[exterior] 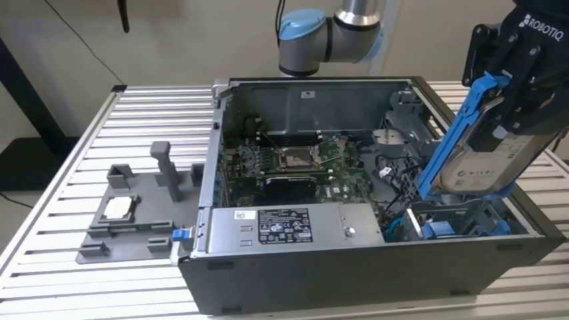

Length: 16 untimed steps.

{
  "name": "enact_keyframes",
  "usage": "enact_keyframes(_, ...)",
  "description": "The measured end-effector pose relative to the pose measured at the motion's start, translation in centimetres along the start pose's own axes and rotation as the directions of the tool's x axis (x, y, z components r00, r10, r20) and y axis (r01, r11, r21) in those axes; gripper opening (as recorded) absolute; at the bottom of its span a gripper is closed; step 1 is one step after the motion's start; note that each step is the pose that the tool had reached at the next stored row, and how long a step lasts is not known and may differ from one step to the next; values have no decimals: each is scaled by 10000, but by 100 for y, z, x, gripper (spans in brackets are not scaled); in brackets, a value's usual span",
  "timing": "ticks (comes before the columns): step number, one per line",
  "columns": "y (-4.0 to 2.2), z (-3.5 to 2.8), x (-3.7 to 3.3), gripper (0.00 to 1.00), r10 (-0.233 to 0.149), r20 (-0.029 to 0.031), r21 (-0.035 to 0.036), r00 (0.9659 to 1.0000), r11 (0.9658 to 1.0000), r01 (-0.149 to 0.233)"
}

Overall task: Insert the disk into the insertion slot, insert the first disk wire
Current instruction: 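Insert the disk into the insertion slot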

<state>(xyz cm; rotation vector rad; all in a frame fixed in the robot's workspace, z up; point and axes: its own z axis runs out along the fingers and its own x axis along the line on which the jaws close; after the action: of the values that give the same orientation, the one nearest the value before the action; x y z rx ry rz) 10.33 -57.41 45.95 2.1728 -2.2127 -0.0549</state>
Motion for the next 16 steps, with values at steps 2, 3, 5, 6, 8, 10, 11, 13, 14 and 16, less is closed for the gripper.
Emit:
enact_keyframes(2,-1,14,8,33,0,1,0,10000,10000,0)
enact_keyframes(3,-2,20,10,33,0,3,0,10000,10000,0)
enact_keyframes(5,-2,31,13,33,0,0,0,10000,10000,0)
enact_keyframes(6,-3,38,15,33,0,1,0,10000,10000,0)
enact_keyframes(8,-7,60,17,33,-1,2,0,10000,10000,1)
enact_keyframes(10,-17,91,19,33,-4,2,0,10000,10000,4)
enact_keyframes(11,-26,108,19,33,-10,2,0,10000,10000,10)
enact_keyframes(13,-47,143,19,33,-22,0,0,10000,10000,22)
enact_keyframes(14,-58,161,19,33,-26,-1,0,10000,10000,26)
enact_keyframes(16,-73,196,19,33,-26,0,-2,10000,10000,26)
